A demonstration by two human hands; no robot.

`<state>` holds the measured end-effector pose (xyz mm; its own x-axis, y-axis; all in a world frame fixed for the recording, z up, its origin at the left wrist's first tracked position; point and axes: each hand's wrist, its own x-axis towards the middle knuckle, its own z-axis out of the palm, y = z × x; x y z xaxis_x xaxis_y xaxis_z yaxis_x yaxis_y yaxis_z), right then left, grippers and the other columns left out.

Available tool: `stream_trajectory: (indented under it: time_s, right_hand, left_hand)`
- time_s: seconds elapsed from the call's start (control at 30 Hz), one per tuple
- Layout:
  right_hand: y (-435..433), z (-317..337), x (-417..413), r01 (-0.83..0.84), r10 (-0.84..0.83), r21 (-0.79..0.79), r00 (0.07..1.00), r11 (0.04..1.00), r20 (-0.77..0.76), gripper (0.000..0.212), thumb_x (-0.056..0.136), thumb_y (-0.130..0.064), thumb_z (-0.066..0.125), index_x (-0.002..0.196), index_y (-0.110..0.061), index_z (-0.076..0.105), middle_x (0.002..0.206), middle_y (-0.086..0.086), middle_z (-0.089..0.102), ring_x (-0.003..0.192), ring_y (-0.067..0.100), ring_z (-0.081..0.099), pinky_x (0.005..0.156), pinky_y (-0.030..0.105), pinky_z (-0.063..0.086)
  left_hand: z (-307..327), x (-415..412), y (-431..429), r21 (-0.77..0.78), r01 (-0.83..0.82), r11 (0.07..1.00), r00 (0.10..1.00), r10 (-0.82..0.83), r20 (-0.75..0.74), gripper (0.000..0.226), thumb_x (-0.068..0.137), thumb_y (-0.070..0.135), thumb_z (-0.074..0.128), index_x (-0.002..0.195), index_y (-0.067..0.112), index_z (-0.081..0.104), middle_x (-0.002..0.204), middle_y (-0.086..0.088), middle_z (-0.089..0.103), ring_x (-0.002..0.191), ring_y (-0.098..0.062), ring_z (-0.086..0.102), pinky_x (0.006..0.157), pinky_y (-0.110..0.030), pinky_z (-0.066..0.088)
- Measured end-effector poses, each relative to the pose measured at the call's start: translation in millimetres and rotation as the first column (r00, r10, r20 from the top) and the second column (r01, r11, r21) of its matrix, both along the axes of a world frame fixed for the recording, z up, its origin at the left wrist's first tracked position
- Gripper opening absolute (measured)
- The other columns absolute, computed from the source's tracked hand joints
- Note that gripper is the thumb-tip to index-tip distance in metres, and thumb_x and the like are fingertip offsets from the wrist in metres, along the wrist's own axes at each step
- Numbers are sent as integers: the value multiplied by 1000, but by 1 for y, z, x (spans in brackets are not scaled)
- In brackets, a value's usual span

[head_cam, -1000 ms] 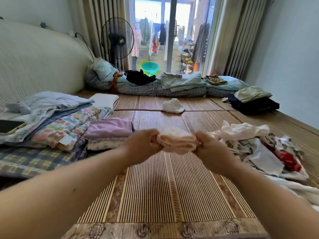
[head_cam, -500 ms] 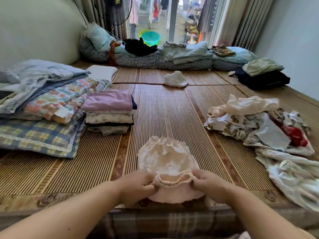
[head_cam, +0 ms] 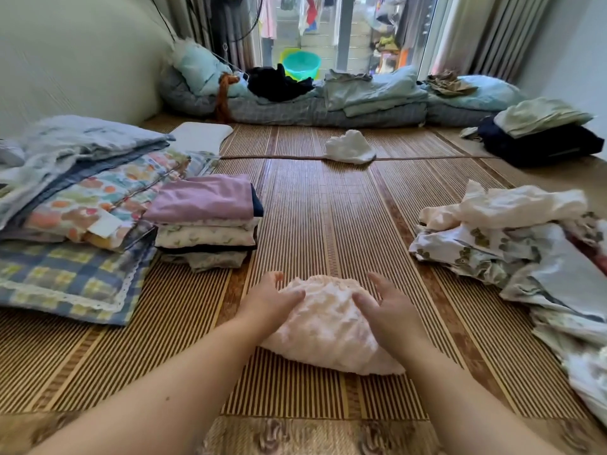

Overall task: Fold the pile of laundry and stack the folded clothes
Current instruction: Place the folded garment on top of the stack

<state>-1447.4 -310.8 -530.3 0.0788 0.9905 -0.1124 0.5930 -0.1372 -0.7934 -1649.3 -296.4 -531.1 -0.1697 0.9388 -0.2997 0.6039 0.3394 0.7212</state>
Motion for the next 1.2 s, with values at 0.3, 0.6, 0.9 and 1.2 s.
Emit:
stream_trajectory:
  time_s: [0.3, 0.6, 0.9, 1.2]
  right_hand:
    - [9, -22, -9, -37, 107, -272, 964, 962, 244, 76, 71, -35, 78, 136, -49, 41, 120, 2, 46, 96, 17, 54, 90, 32, 51]
    - [-12, 15, -10, -179, 148, -251, 979, 951, -138, 55, 79, -3, 70, 125, -31, 56, 110, -11, 54, 91, 17, 65, 73, 31, 59]
    - [42, 96, -78, -283, 306, 117, 900, 952, -312, 60, 80, 0, 71, 121, -40, 56, 127, -2, 59, 104, 17, 65, 92, 40, 55]
    - [205, 129, -201, -468, 455, 111, 882, 877, 123, 84, 78, -10, 75, 147, -33, 33, 139, 5, 45, 119, 25, 50, 104, 38, 43]
  left_hand:
    - [-13, 2, -13, -70, 174, 982, 984, -176, -22, 77, 84, 31, 64, 146, 43, 20, 130, -1, 52, 100, -17, 57, 84, -33, 51]
    - [5, -22, -41, -74, 279, 957, 916, -242, 319, 59, 88, -2, 50, 128, 41, 56, 139, 0, 42, 97, -21, 65, 80, -34, 59]
    - [104, -116, 7, 427, 228, 875, 938, -315, 145, 60, 89, -1, 55, 140, 29, 41, 116, 13, 52, 82, -11, 66, 68, -25, 56]
    - [129, -219, 133, 382, 127, 915, 978, -53, -200, 77, 66, 18, 53, 143, 23, 44, 130, -4, 57, 107, -18, 58, 81, -21, 44]
